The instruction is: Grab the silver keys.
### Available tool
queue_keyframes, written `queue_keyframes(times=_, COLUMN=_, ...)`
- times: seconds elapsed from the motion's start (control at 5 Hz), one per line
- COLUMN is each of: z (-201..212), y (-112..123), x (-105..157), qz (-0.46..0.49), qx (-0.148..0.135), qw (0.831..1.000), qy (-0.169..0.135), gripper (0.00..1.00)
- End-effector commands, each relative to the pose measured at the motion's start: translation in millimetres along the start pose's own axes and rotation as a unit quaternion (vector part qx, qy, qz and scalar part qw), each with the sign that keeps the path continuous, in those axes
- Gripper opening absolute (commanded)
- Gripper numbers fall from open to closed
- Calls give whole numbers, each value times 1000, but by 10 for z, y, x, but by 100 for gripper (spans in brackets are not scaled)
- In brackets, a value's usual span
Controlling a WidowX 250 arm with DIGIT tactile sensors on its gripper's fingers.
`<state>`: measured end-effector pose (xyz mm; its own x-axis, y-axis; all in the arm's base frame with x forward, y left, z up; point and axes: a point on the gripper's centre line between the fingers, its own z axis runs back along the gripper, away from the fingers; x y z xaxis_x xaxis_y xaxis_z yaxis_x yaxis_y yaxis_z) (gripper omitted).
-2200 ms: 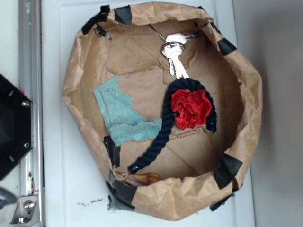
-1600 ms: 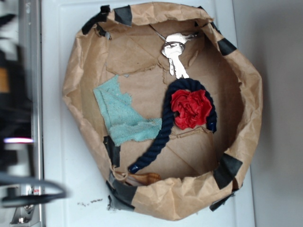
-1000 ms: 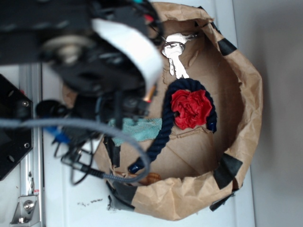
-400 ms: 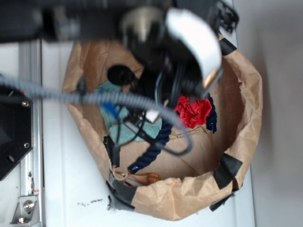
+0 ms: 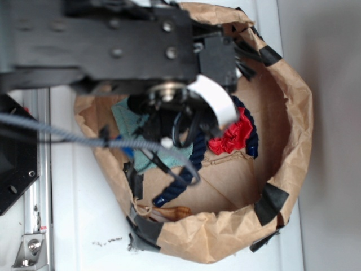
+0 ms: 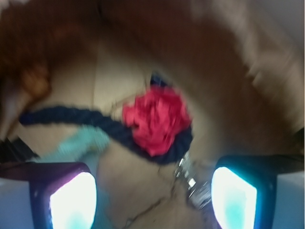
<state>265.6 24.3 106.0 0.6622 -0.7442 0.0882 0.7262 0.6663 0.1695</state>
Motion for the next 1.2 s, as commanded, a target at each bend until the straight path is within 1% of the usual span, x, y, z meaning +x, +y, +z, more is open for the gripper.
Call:
queue_keyframes(times=0.0, z=81, y=84, x=-35, qz=22, qx=15, qw=1000, qy=-9, gripper=100)
queue_keyframes(times=0.6, z=81, y=84, x=-35, qz=22, qx=15, qw=1000, qy=-9, gripper=100)
queue_keyframes(times=0.8, z=-92, y=236, x=-66, qz=24, qx=30, qw=999, qy=3, gripper=100)
queue_keyframes(times=1.0, z=-126, y=301, x=-51, qz=20, qx=55, qw=998, qy=-5, gripper=100)
